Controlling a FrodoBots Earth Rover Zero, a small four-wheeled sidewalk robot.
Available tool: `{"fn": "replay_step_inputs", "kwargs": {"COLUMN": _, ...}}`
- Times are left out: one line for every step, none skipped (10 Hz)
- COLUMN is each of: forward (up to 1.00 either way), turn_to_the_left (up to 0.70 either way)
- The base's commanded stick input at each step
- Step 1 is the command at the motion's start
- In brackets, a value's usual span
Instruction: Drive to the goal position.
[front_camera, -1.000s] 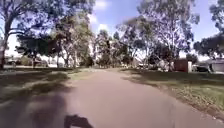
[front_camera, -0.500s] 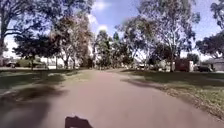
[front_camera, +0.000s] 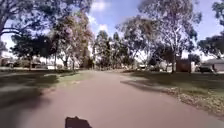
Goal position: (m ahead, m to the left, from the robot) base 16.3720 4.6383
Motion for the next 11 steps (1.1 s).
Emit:
{"fn": "replay_step_inputs", "kwargs": {"forward": 1.0, "turn_to_the_left": 0.06}}
{"fn": "replay_step_inputs", "kwargs": {"forward": 1.0, "turn_to_the_left": 0.04}}
{"fn": "replay_step_inputs", "kwargs": {"forward": 1.0, "turn_to_the_left": 0.02}}
{"fn": "replay_step_inputs", "kwargs": {"forward": 1.0, "turn_to_the_left": 0.0}}
{"fn": "replay_step_inputs", "kwargs": {"forward": 1.0, "turn_to_the_left": 0.0}}
{"fn": "replay_step_inputs", "kwargs": {"forward": 1.0, "turn_to_the_left": 0.0}}
{"fn": "replay_step_inputs", "kwargs": {"forward": 1.0, "turn_to_the_left": 0.0}}
{"fn": "replay_step_inputs", "kwargs": {"forward": 1.0, "turn_to_the_left": 0.0}}
{"fn": "replay_step_inputs", "kwargs": {"forward": 1.0, "turn_to_the_left": 0.0}}
{"fn": "replay_step_inputs", "kwargs": {"forward": 1.0, "turn_to_the_left": 0.0}}
{"fn": "replay_step_inputs", "kwargs": {"forward": 1.0, "turn_to_the_left": 0.0}}
